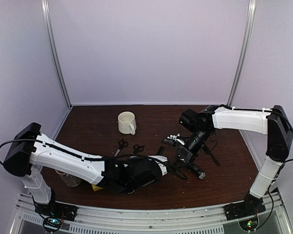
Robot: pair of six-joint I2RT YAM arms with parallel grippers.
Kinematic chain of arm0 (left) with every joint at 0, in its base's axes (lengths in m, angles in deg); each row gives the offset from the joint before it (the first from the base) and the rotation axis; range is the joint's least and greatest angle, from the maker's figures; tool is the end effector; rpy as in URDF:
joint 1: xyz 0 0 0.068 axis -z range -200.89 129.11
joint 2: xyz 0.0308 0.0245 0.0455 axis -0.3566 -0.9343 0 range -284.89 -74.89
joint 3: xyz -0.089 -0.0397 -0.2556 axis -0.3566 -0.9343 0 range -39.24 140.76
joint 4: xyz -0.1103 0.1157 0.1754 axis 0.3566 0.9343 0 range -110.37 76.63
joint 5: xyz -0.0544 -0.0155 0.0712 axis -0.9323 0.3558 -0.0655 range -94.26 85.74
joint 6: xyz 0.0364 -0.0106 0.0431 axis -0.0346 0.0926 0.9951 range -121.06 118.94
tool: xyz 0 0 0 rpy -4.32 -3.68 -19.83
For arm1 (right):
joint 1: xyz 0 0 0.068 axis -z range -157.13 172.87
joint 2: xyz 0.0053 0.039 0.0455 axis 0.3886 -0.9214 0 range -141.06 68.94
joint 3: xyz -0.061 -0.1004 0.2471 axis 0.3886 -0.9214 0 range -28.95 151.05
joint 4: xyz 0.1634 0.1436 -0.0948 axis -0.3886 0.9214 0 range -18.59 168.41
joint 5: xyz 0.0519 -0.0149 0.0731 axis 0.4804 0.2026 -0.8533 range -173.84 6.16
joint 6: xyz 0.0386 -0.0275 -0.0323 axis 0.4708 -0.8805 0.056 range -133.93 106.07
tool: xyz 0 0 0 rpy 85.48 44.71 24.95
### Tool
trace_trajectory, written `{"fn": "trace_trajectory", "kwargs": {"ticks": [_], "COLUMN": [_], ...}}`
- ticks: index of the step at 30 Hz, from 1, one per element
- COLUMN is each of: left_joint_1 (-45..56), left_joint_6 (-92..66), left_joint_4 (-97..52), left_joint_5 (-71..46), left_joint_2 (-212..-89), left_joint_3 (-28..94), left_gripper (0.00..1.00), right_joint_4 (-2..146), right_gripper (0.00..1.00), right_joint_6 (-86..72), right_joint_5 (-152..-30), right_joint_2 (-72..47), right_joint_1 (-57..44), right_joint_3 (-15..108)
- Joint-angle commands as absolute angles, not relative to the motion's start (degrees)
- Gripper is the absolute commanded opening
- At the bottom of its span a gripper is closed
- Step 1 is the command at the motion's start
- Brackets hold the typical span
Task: Sort the hair-cutting tools
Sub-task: Pass from the right arm to the left
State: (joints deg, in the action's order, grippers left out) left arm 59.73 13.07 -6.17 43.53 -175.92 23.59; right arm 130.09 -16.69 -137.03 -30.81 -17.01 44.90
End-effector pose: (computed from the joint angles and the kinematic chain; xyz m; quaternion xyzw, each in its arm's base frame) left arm 0.0854 -0.3323 0.2048 0.5485 0.6821 0.1591 0.4566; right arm 0.2073 0.2155 0.2350 0.3445 -0.8243 -0.4374 0.1022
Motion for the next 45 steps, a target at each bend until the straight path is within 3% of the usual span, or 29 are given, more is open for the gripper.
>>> {"fn": "trace_trajectory", "kwargs": {"ticks": [1,14,18,26,33,34,37,38,45], "left_joint_1": [58.7,56.7,55.5,53.2,51.9,51.7,51.0,50.7,49.2], "left_joint_6": [16.0,24.5,26.8,29.6,26.2,25.7,22.6,20.7,3.9], "left_joint_4": [-10.3,-18.5,-20.8,-22.2,-17.8,-17.1,-12.1,-8.6,15.4], "left_joint_5": [45.8,47.2,47.1,45.2,35.9,33.3,29.2,28.5,22.7], "left_joint_2": [-176.1,-178.1,-177.8,-173.0,-165.4,-164.4,-163.5,-164.0,-168.5], "left_joint_3": [24.1,22.1,21.2,18.8,16.5,16.1,17.7,19.5,35.8], "left_gripper": [0.48,0.48,0.36,0.01,0.00,0.00,0.00,0.00,0.00], "right_joint_4": [130.6,132.1,132.4,133.7,135.7,136.0,137.9,139.7,150.9], "right_gripper": [0.00,0.00,0.00,0.00,0.00,0.02,0.37,0.42,0.53], "right_joint_6": [-17.4,-18.7,-19.1,-21.3,-23.3,-23.5,-25.2,-26.7,-36.8], "right_joint_5": [-137.9,-142.0,-141.9,-139.5,-137.8,-137.6,-136.5,-135.8,-128.6], "right_joint_2": [-32.0,-34.0,-34.3,-34.3,-34.8,-35.0,-35.9,-36.3,-33.0], "right_joint_1": [-16.9,-16.9,-16.9,-16.9,-16.1,-16.0,-15.8,-15.5,-10.3], "right_joint_3": [45.0,45.7,45.9,47.2,49.1,49.4,51.5,53.1,61.1]}}
